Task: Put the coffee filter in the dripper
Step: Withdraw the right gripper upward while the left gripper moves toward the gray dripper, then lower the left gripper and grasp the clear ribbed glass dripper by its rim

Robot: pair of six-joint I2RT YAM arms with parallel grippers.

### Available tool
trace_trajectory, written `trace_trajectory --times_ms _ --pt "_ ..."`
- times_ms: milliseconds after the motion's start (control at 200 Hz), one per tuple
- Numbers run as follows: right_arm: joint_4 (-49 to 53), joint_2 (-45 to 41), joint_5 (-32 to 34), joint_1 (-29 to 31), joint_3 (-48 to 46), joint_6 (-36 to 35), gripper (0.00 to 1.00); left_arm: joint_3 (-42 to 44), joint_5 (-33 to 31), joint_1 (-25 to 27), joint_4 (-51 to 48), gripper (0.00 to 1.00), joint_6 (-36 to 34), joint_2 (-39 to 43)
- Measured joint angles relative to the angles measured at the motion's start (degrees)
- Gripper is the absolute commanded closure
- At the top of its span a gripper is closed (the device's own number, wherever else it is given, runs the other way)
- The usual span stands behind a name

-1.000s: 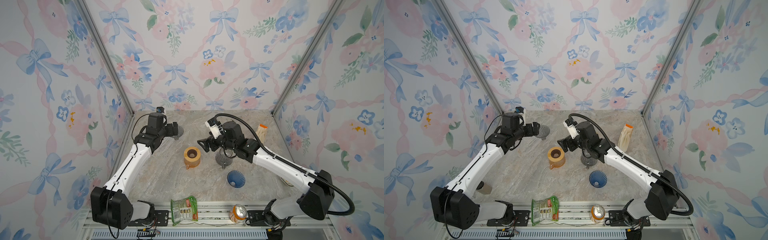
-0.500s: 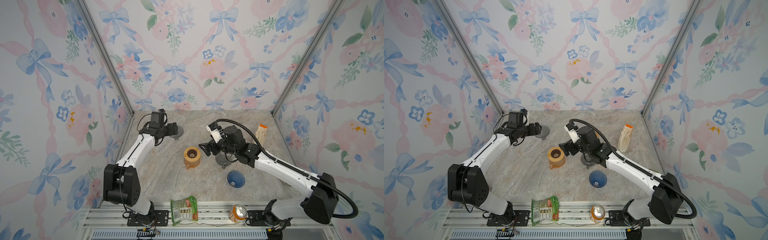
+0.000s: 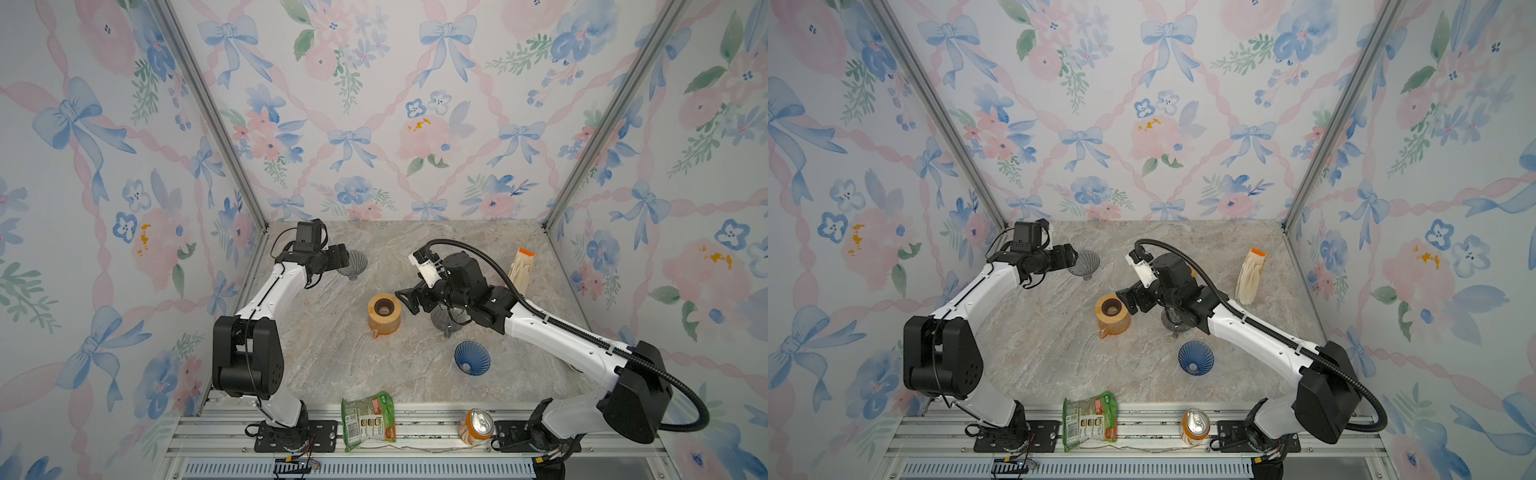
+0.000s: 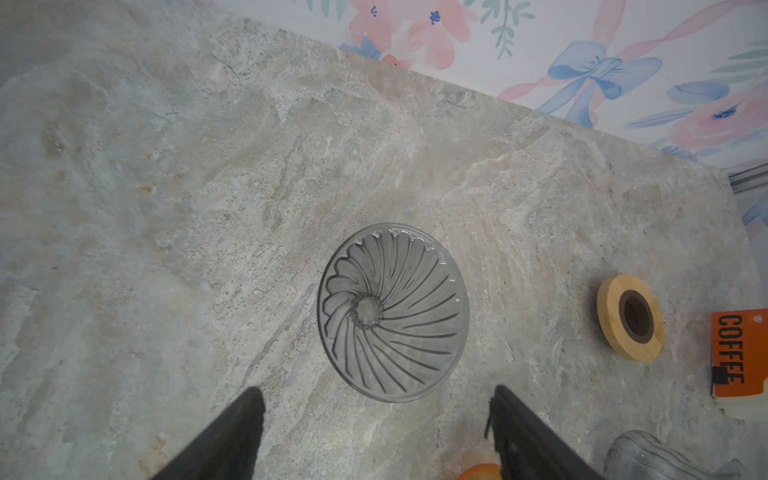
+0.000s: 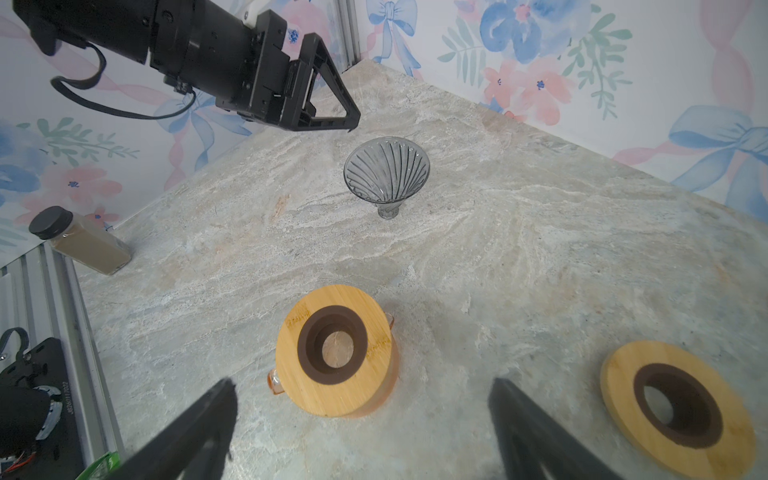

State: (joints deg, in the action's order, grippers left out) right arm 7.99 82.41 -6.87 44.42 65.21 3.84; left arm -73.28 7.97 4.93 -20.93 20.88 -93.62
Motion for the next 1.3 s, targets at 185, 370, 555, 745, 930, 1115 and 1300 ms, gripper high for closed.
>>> trace_trajectory --times_ms 185,370,555,745,930,1115,1300 --pt "0.7 1.9 -0.98 0.0 0.48 0.02 0.03 0.0 1.05 -1.03 0.0 0.17 -0.04 -2.19" --pt "1.31 4.2 -1.73 0.0 2.75 0.42 0.04 0.0 1.9 -1.03 0.0 0.18 -0.48 -5.14" --pt "1.22 4.72 -1.57 0.0 3.26 1.9 0.04 -0.02 2.93 -1.36 0.0 0.19 -0.94 -7.87" --pt "1.25 5.31 -1.2 0.0 3.37 2.62 0.04 -1.22 3.48 -1.95 0.0 0.2 -1.11 -9.55" --pt "1.25 6.01 -0.74 0.07 3.89 2.78 0.03 -2.78 4.09 -1.99 0.02 0.21 -1.14 -10.64" --pt "1.27 6.01 1.16 0.79 4.22 3.02 0.04 -4.48 5.18 -1.99 0.07 0.23 -1.14 -12.22" --pt "1.29 5.99 2.6 1.07 4.2 3.23 0.04 -5.01 5.42 -1.99 0.04 0.26 -1.14 -13.51"
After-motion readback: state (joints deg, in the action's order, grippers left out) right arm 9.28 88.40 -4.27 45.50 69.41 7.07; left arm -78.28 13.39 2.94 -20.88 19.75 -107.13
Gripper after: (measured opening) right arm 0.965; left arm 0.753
